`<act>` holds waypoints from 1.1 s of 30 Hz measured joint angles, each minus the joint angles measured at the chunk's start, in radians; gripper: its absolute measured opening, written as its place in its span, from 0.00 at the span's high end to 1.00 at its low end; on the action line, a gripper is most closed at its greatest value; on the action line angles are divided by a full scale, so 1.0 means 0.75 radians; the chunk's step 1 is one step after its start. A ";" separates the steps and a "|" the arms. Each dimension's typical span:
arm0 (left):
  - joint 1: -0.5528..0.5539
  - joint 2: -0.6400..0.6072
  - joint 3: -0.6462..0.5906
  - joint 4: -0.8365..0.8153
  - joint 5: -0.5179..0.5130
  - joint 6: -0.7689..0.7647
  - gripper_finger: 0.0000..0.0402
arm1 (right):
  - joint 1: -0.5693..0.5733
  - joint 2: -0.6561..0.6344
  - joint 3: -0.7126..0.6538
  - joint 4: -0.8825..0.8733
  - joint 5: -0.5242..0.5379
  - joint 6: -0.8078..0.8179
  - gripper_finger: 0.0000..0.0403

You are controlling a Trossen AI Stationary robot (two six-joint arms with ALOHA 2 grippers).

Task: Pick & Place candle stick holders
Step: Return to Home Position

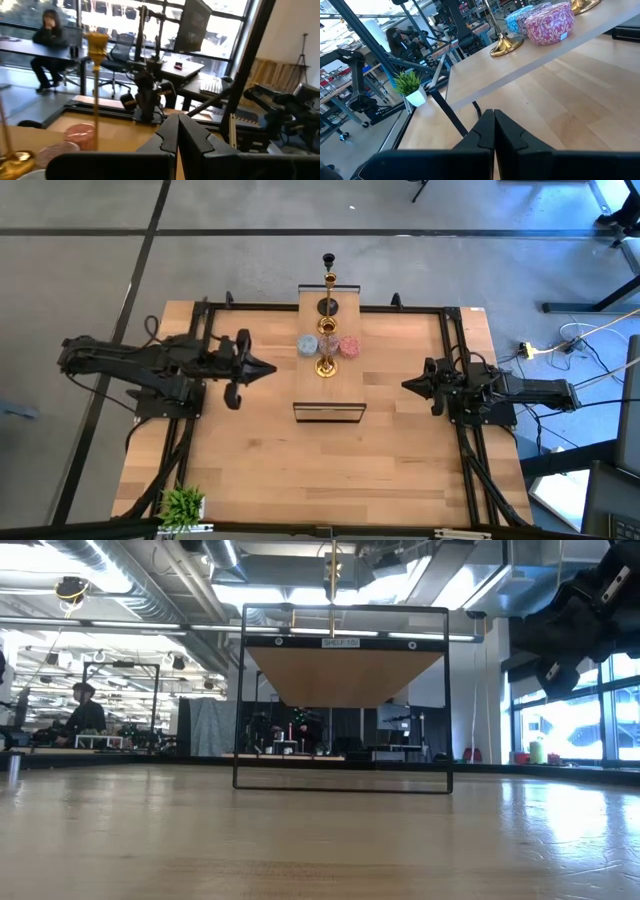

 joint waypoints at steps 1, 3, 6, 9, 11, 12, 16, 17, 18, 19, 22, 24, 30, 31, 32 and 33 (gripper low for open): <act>0.003 -0.024 0.000 -0.018 -0.014 0.000 1.00 | 0.000 0.000 0.000 0.000 0.000 0.000 1.00; 0.001 -0.076 -0.016 -0.035 -0.043 0.004 1.00 | 0.000 0.000 0.000 0.000 0.000 0.000 1.00; 0.001 -0.161 -0.073 -0.045 -0.072 0.003 1.00 | 0.000 0.000 0.000 0.000 0.000 0.000 1.00; 0.001 -0.240 -0.148 -0.037 -0.090 -0.014 1.00 | 0.000 0.000 0.001 0.000 0.000 0.000 1.00; 0.001 -0.290 -0.202 -0.035 -0.091 -0.023 1.00 | 0.000 0.000 0.001 0.000 0.000 0.000 1.00; 0.001 -0.311 -0.229 -0.032 -0.091 -0.026 1.00 | 0.000 0.000 0.001 0.000 0.000 0.000 1.00; 0.001 -0.403 -0.336 -0.017 -0.089 -0.057 1.00 | 0.000 0.000 0.001 0.000 0.000 -0.001 1.00; 0.001 -0.426 -0.362 -0.006 -0.089 -0.058 1.00 | 0.000 0.000 0.001 0.000 0.000 0.000 1.00; 0.001 -0.447 -0.383 -0.004 -0.090 -0.062 1.00 | 0.000 0.000 0.001 0.000 0.000 0.000 1.00; 0.001 -0.465 -0.401 -0.002 -0.090 -0.063 1.00 | 0.000 0.000 0.001 0.000 0.000 -0.001 1.00; 0.001 -0.516 -0.452 0.008 -0.093 -0.075 1.00 | 0.000 0.000 0.001 0.000 0.000 -0.001 1.00; 0.001 -0.546 -0.481 0.007 -0.109 -0.094 1.00 | 0.000 0.000 0.001 0.000 0.000 -0.001 1.00; 0.001 -0.633 -0.571 0.013 -0.125 -0.129 1.00 | 0.000 0.000 0.001 0.000 0.000 -0.001 1.00; 0.001 -0.646 -0.586 0.012 -0.121 -0.134 1.00 | 0.000 0.000 0.001 0.000 0.000 -0.001 1.00; 0.001 -0.659 -0.602 0.014 -0.112 -0.139 1.00 | 0.000 0.000 0.001 0.000 0.001 -0.001 1.00; 0.001 -0.673 -0.620 0.015 -0.104 -0.143 1.00 | 0.000 0.000 0.001 0.000 0.000 -0.001 1.00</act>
